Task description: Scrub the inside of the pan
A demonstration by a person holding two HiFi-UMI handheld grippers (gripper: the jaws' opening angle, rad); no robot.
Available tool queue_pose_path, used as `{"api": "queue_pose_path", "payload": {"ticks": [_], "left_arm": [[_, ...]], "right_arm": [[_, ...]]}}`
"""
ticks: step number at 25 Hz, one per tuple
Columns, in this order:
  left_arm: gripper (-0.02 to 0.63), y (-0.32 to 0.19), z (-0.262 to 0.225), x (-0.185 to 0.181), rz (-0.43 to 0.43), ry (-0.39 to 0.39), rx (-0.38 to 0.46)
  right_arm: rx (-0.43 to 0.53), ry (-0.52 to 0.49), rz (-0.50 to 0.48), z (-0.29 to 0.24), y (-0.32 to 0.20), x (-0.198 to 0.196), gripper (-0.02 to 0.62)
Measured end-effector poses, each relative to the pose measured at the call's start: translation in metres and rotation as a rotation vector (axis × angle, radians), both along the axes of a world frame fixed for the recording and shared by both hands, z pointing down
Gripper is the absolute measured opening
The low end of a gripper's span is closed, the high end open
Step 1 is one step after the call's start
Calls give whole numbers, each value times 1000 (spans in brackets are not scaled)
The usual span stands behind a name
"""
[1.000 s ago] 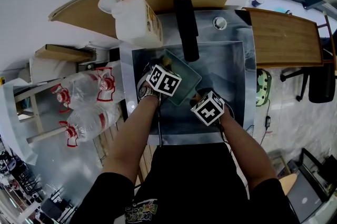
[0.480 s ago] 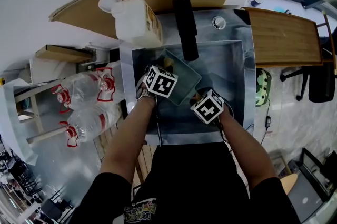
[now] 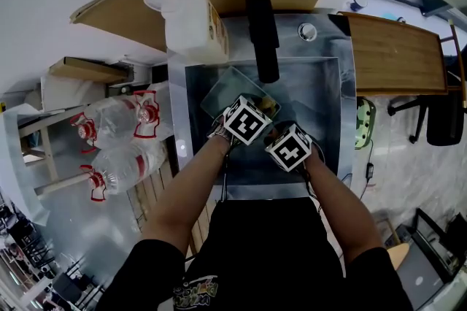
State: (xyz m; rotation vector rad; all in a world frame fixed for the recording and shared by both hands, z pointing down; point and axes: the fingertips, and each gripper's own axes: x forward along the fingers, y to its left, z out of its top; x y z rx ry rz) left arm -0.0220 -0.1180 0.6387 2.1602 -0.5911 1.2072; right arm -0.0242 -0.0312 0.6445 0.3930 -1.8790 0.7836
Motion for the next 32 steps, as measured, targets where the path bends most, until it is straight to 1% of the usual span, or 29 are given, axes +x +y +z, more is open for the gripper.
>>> {"api": "queue_pose_path", "payload": {"ticks": [3, 7, 11, 16, 20, 28, 32], "left_arm": [[144, 3, 9, 0, -5, -11, -12], [144, 3, 17, -4, -36, -2, -25], [144, 0, 17, -5, -38, -13, -12], [144, -12, 20, -20, -58, -70, 32], [144, -26, 21, -37, -100, -122, 69], [144, -58, 23, -79, -168, -264, 186], [144, -72, 23, -95, -206, -315, 218]], "right_arm": [[-2, 0, 3, 0, 0, 1, 186], [7, -1, 2, 0, -1, 0, 186], [8, -1, 2, 0, -1, 1, 186], [8, 1, -3, 0, -1, 1, 186], [8, 5, -3, 0, 0, 1, 186], [-3, 1, -2, 1, 1, 1, 186], [4, 0, 1, 1, 0, 1, 186]]}}
